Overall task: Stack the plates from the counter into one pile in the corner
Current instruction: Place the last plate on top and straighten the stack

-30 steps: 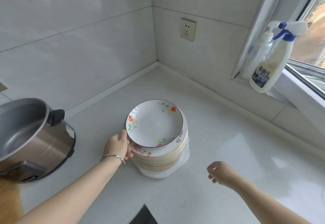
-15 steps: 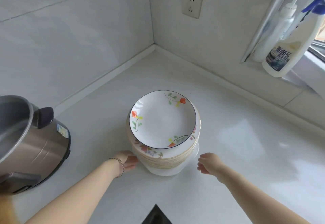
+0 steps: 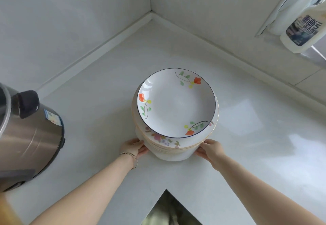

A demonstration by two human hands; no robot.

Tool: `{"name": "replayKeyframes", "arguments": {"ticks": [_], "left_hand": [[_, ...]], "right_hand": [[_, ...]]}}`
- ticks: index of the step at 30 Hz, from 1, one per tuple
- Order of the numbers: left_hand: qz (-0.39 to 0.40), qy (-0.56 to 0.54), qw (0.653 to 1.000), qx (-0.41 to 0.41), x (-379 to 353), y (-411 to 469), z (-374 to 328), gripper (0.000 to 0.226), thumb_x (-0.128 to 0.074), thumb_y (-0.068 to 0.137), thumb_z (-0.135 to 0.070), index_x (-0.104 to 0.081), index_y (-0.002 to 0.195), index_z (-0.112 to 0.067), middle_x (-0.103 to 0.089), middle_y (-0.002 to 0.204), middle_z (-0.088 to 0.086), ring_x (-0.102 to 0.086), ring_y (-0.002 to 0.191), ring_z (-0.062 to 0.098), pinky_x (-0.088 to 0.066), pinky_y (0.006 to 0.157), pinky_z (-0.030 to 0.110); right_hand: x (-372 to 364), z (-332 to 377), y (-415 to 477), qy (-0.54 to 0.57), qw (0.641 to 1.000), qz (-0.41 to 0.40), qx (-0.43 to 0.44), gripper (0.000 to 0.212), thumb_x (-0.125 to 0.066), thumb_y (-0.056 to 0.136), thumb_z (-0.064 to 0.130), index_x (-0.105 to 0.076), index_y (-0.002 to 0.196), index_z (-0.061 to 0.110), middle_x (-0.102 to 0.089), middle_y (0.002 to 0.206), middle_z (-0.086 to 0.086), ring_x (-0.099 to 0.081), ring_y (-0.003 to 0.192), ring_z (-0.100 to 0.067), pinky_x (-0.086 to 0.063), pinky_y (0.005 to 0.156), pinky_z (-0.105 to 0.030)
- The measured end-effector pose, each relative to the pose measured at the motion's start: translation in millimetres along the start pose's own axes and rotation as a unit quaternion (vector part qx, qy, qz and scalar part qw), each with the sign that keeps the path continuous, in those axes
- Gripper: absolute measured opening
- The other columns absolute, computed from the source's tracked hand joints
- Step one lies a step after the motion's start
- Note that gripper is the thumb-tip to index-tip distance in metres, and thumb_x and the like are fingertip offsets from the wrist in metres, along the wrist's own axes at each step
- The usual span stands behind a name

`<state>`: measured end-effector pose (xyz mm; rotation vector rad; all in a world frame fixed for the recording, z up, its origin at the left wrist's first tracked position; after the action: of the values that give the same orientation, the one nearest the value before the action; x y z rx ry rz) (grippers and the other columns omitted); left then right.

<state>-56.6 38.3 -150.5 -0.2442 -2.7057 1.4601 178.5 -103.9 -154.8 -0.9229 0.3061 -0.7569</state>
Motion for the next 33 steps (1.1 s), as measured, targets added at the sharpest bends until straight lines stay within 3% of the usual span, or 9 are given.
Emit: {"name": "replayKeyframes", "arguments": {"ticks": [3, 8, 11, 15, 21, 25, 26, 30, 33], "left_hand": [[-0.023, -0.037, 0.999, -0.007, 2.6, -0.5, 3.0, 0.036, -0.049, 0.09, 0.011, -0.046, 0.125, 0.017, -0.063, 0.069, 0.015, -0.066, 0.04, 0.013, -0.045, 0.087, 0.04], [-0.052, -0.045, 0.998, 0.009, 2.9, -1.8, -0.3, 0.038, -0.045, 0.087, 0.018, -0.045, 0.125, 0.017, -0.056, 0.074, 0.019, -0.057, 0.065, 0.026, -0.046, 0.086, 0.043], [-0.06, -0.047, 0.997, 0.017, 1.3, -0.4, -3.6, 0.039, -0.044, 0.087, 0.02, -0.046, 0.125, 0.016, -0.057, 0.073, 0.02, -0.058, 0.065, 0.027, -0.046, 0.086, 0.043], [-0.062, -0.043, 0.997, 0.006, -4.8, 5.0, -23.0, 0.036, -0.044, 0.086, 0.021, -0.049, 0.122, 0.017, -0.061, 0.066, 0.018, -0.064, 0.049, 0.024, -0.047, 0.085, 0.043], [-0.049, -0.055, 0.997, -0.004, -19.6, 30.6, -65.7, 0.036, -0.043, 0.089, 0.018, -0.045, 0.125, 0.018, -0.056, 0.075, 0.019, -0.056, 0.066, 0.027, -0.045, 0.087, 0.043], [-0.043, -0.065, 0.997, -0.009, -29.7, 54.1, -102.6, 0.014, -0.045, 0.088, 0.017, -0.055, 0.098, 0.014, -0.055, 0.073, 0.02, -0.055, 0.065, 0.028, -0.045, 0.095, 0.049], [-0.044, -0.065, 0.997, -0.013, -30.7, 62.4, -112.6, 0.013, -0.045, 0.088, 0.017, -0.055, 0.097, 0.014, -0.056, 0.072, 0.02, -0.054, 0.065, 0.028, -0.047, 0.094, 0.049], [-0.039, -0.056, 0.997, -0.04, -37.4, 93.1, -156.4, 0.033, -0.046, 0.088, 0.017, -0.048, 0.121, 0.018, -0.06, 0.058, 0.021, -0.057, 0.059, 0.029, -0.058, 0.056, 0.037], [-0.049, -0.052, 0.997, -0.043, -40.7, 111.6, -181.2, 0.018, -0.047, 0.087, 0.018, -0.056, 0.102, 0.012, -0.062, 0.047, 0.018, -0.063, 0.042, 0.026, -0.059, 0.054, 0.037]], "right_hand": [[1.2, -1.1, 0.3, -0.011, 1.0, -0.005, 0.006, 0.013, -0.049, 0.092, -0.001, -0.06, 0.095, -0.006, -0.064, 0.077, -0.016, -0.064, 0.067, -0.024, -0.056, 0.047, -0.017], [1.1, 5.7, 6.9, -0.042, 0.999, 0.001, 0.013, 0.019, -0.044, 0.088, -0.009, -0.059, 0.1, -0.01, -0.064, 0.08, -0.018, -0.067, 0.056, -0.021, -0.055, 0.045, -0.02], [1.9, 12.1, 12.8, -0.052, 0.998, -0.008, 0.018, 0.022, -0.044, 0.086, -0.012, -0.058, 0.101, -0.017, -0.065, 0.081, -0.02, -0.067, 0.046, -0.017, -0.056, 0.044, -0.021], [-4.0, 28.1, 23.8, -0.047, 0.999, -0.001, 0.024, 0.021, -0.046, 0.086, -0.01, -0.059, 0.101, -0.017, -0.066, 0.078, -0.018, -0.068, 0.044, -0.016, -0.056, 0.045, -0.021], [-23.8, 67.2, 50.9, -0.045, 0.998, -0.002, 0.036, 0.02, -0.047, 0.089, -0.007, -0.059, 0.101, -0.018, -0.065, 0.078, -0.019, -0.067, 0.042, -0.015, -0.055, 0.044, -0.019], [-41.4, 102.2, 71.1, -0.033, 0.998, 0.0, 0.047, 0.016, -0.046, 0.089, -0.008, -0.057, 0.078, -0.006, -0.063, 0.075, -0.018, -0.065, 0.039, -0.014, -0.053, 0.041, -0.018], [-45.8, 110.9, 76.5, -0.03, 0.998, -0.001, 0.049, 0.02, -0.045, 0.089, -0.008, -0.055, 0.073, -0.004, -0.063, 0.074, -0.019, -0.065, 0.038, -0.014, -0.053, 0.041, -0.018], [-65.1, 146.1, 98.0, -0.015, 0.998, -0.002, 0.054, 0.026, -0.045, 0.088, -0.01, -0.052, 0.065, -0.002, -0.063, 0.071, -0.018, -0.065, 0.037, -0.016, -0.054, 0.04, -0.019], [-77.7, 168.9, 113.6, -0.007, 0.998, -0.004, 0.056, 0.023, -0.045, 0.088, -0.012, -0.055, 0.069, -0.005, -0.063, 0.07, -0.018, -0.066, 0.041, -0.02, -0.054, 0.04, -0.021]]}}
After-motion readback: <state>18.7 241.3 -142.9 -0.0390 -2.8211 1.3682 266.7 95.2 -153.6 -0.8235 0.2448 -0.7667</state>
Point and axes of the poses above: each hand's wrist, its own y-axis towards the middle knuckle, its own x-axis out of the back of the hand, z = x × y, the point moved 9 cm from there along y, towards the middle knuckle
